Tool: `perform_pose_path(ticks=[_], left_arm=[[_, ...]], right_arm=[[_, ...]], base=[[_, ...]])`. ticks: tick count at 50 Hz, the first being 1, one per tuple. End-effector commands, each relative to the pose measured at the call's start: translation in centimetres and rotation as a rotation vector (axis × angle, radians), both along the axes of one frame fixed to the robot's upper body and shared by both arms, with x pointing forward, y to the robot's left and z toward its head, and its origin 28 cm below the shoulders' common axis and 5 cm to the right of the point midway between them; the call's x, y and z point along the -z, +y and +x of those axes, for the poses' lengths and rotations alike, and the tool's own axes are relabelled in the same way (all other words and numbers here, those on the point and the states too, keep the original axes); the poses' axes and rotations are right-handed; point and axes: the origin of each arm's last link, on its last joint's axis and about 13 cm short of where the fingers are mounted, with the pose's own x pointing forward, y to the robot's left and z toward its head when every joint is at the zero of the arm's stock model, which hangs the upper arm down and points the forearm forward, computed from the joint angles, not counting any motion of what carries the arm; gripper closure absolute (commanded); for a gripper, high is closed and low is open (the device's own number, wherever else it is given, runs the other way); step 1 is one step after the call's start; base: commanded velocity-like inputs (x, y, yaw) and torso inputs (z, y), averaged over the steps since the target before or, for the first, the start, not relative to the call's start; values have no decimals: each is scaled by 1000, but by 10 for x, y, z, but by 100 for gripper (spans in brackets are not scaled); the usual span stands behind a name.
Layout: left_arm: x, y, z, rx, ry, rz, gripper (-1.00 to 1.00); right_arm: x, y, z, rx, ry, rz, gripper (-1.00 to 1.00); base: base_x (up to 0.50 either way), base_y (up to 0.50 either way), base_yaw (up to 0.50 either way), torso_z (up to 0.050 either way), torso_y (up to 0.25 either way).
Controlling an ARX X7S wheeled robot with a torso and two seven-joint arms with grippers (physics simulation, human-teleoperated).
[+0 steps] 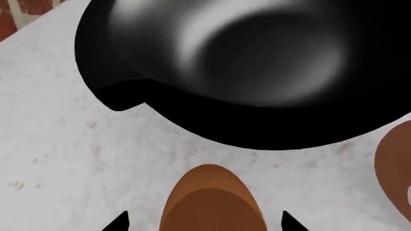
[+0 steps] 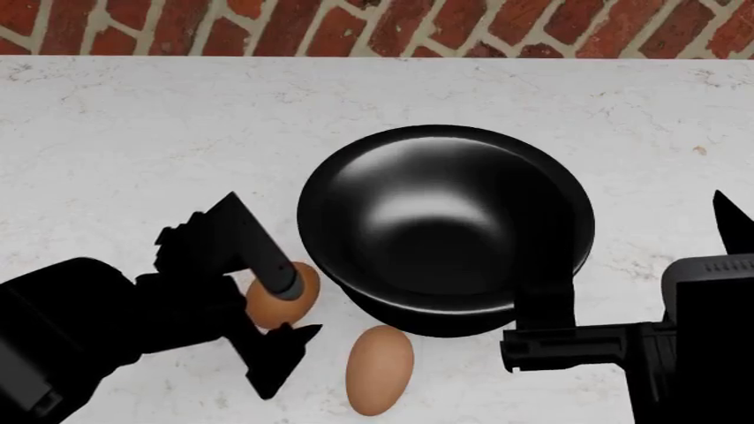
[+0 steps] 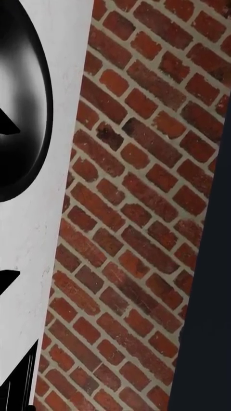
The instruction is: Place the eggs and milk next to the bowl.
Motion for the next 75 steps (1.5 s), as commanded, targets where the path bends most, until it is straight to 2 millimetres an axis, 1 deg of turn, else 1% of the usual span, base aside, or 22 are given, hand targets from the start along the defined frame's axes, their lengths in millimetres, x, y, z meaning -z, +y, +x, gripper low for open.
perform_pose_path(ticks=[1,10,17,22,27,40,49,53,56,62,68,75], left_arm=[[-2,4,-8,9,10,-6,-100],[-10,7,-14,9,-16,-10,-100],[-22,10,-21,15,-42,-21,-100],[-26,14,-23,15,-54,-29,-100],[-35,18,-34,14,-67,-47,-100],[-44,33,-52,-29,-83,-144,-100],[-51,42,-74,-61,-128,-242,-100],[-53,48,-81,-109,-157,-293,-100],[-55,52,-83,-175,-185,-353,-100],[-57,59,-93,-235,-224,-435,-100],[-56,65,-95,-327,-289,-441,-100],[-51,66,-97,-351,-296,-455,-100]], right_arm=[[0,0,-1,-1,-3,1,-100],[-2,1,-1,-4,-9,2,-100],[-2,1,-1,-8,-11,3,-100],[-2,2,-2,-9,-13,4,-100],[-5,3,-2,-11,-18,0,-100],[-2,3,-1,-15,-18,6,-100],[-2,3,-1,-14,-22,7,-100],[-2,3,-2,-8,-24,5,-100],[-5,3,-5,-3,-27,-4,-100],[-9,5,-9,6,-23,-9,-100],[-10,6,-14,26,-4,-13,-100],[-11,4,-20,60,28,-19,-100]], base=[[0,0,0,0,0],[0,0,0,0,0],[0,0,0,0,0],[0,0,0,0,0],[0,0,0,0,0],[0,0,0,0,0],[0,0,0,0,0],[0,0,0,0,0],[0,0,0,0,0],[0,0,0,0,0],[0,0,0,0,0],[0,0,0,0,0]])
